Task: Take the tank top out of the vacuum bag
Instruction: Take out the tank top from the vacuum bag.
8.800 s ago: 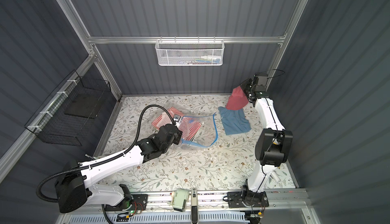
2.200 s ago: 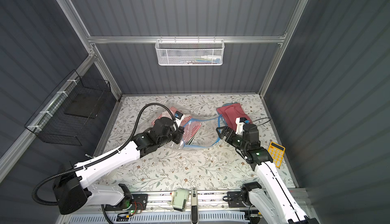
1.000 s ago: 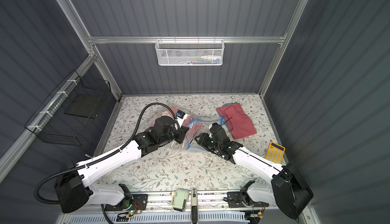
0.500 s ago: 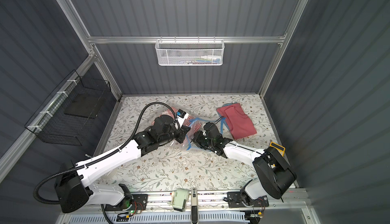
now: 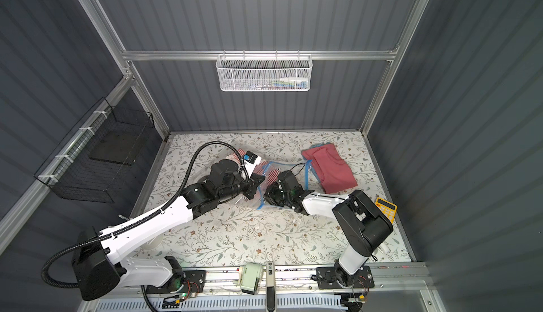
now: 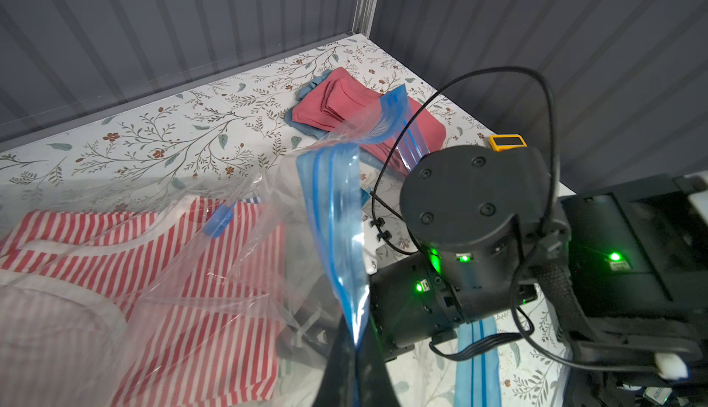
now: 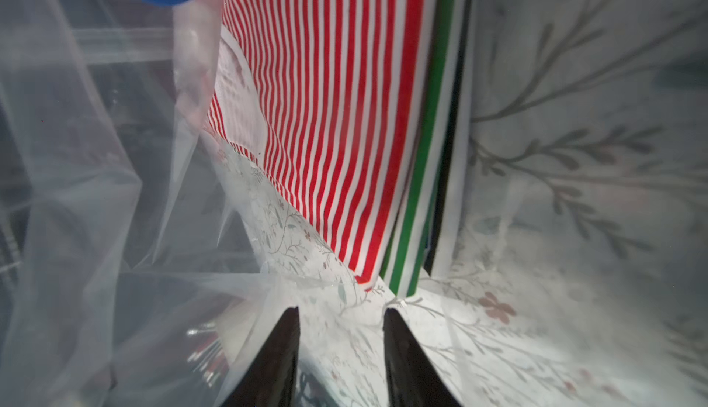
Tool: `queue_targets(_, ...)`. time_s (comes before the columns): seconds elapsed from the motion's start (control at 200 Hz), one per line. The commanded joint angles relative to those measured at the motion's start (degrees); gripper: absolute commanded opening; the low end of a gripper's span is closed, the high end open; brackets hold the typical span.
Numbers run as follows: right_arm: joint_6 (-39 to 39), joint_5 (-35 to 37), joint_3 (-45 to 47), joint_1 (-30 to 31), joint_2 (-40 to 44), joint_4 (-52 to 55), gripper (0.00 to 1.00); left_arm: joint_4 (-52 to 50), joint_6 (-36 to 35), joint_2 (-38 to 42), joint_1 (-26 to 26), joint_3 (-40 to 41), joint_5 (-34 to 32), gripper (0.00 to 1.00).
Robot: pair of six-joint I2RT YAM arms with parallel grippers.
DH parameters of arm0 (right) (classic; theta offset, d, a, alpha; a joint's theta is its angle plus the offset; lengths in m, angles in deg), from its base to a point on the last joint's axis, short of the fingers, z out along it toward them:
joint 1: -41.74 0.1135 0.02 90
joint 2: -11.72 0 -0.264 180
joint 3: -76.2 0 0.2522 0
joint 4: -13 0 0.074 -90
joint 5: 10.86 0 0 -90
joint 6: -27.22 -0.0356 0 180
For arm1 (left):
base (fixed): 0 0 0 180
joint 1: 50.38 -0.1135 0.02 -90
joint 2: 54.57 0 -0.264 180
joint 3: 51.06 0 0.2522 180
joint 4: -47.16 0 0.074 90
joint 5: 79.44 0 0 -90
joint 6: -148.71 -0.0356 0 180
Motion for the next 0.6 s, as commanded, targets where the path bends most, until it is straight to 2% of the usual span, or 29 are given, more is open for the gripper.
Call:
queue_targets(0.0, -2.8, 3.1, -1.8, 0.0, -0.6, 1.3, 0.36, 1.9, 0.4, 1.5, -0.1, 0.9, 1.1, 0.00)
queue_targets(0.595, -4.8, 4.0, -5.3, -0.6, -5.4, 5.1, 0.32, 1.6, 0.0, 2.0, -0.1, 2.0, 0.0, 0.00)
